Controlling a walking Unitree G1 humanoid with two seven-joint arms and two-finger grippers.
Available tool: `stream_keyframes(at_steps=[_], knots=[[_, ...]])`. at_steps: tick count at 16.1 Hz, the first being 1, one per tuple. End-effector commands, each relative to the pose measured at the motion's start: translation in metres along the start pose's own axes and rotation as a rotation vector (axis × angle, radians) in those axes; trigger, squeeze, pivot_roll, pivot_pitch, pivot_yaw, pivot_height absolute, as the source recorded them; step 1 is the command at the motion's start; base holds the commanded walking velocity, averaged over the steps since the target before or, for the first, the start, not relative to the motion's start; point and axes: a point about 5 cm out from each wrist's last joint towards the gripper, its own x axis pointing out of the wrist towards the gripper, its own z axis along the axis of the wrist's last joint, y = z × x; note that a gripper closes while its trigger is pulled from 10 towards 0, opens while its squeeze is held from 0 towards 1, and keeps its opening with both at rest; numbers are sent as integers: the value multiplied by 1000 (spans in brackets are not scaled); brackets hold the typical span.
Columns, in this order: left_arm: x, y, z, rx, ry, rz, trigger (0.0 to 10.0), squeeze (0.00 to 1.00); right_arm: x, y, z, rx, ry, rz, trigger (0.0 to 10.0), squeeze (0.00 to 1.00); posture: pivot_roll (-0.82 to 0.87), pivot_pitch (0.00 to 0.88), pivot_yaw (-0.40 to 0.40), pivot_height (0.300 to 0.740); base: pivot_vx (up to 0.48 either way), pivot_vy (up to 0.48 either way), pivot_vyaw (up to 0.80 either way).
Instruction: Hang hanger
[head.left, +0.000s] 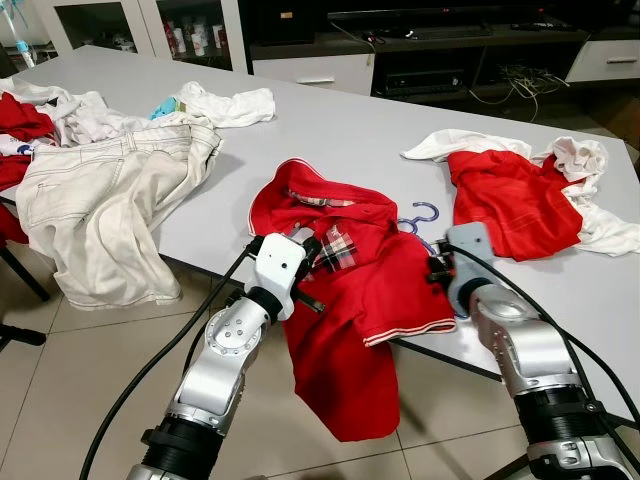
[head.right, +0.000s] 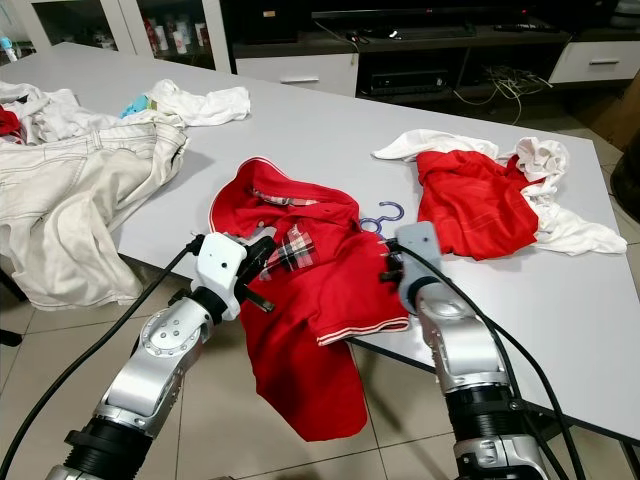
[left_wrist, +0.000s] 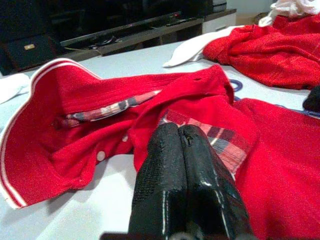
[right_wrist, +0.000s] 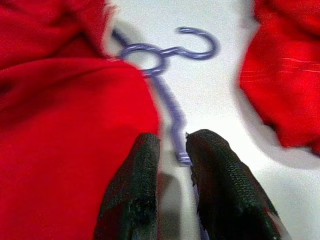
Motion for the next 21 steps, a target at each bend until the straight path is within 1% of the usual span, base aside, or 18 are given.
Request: stream_keyframes(at_steps=[1, 2, 5, 7, 8, 9, 10, 11, 12, 14, 16, 17, 18, 20, 21], knots=[[3, -3, 2, 14, -7, -18, 10000, 0, 0, -10, 1, 26, -11, -47, 10000, 0, -127, 0, 6, 740, 0, 0, 0], [3, -4, 2, 13, -8, -23, 10000, 0, 0, -12, -2, 47, -3, -53, 10000, 0, -130, 0, 9, 740, 0, 0, 0], [4, -6, 2, 13, -9, -32, 10000, 0, -1, -9, -9, 62, 14, -35, 10000, 0, -135, 0, 15, 740, 0, 0, 0], [4, -5, 3, 12, -10, -35, 10000, 0, -1, -8, -8, 87, 0, -35, 10000, 0, -136, 0, 19, 740, 0, 0, 0], [3, -7, 2, -1, -4, -59, 10000, 0, -1, -7, -7, 93, -2, -24, 10000, 0, -136, 0, 20, 740, 0, 0, 0], [1, -12, 1, -26, 5, -121, 10000, 0, 0, -5, -7, 94, -1, -9, 10000, 0, -136, 0, 20, 740, 0, 0, 0], [-6, -20, 1, -50, -5, -237, 10000, 0, 0, -3, -7, 93, 1, 1, 10000, 0, -136, 0, 20, 740, 0, 0, 0], [-9, -23, 1, -54, -10, -281, 10000, 0, 0, -3, -8, 92, 2, 4, 10000, 0, -136, 0, 20, 740, 0, 0, 0], [-18, -25, 1, -35, -18, -370, 10000, 0, 0, -2, -9, 85, 14, 22, 10000, 0, -126, 0, 14, 740, 0, 0, 0], [-21, -20, 0, -9, -17, -392, 10000, 0, 1, 1, -12, 71, 34, 42, 10000, 0, -122, 0, 9, 740, 0, 0, 0], [-22, -9, 0, 33, -10, -395, 10000, 0, 2, 2, -17, 60, 55, 49, 10000, 0, -120, 0, 8, 740, 0, 0, 0], [-21, -6, 1, 36, -9, -392, 10000, 0, 2, 3, -20, 58, 67, 55, 10000, 0, -119, 0, 7, 740, 0, 0, 0], [-21, -6, 2, 36, -10, -393, 10000, 0, 2, 3, -21, 59, 70, 58, 10000, 0, -119, 0, 8, 740, 0, 0, 0], [-21, -8, 3, 31, -17, -401, 10000, 0, 1, 2, -29, 65, 121, 59, 10000, 0, -122, 0, 9, 740, 0, 0, 0], [-21, -10, 3, 27, -18, -406, 10000, 0, 1, -2, -32, 56, 132, 40, 10000, 0, -122, 0, 9, 740, 0, 0, 0]])
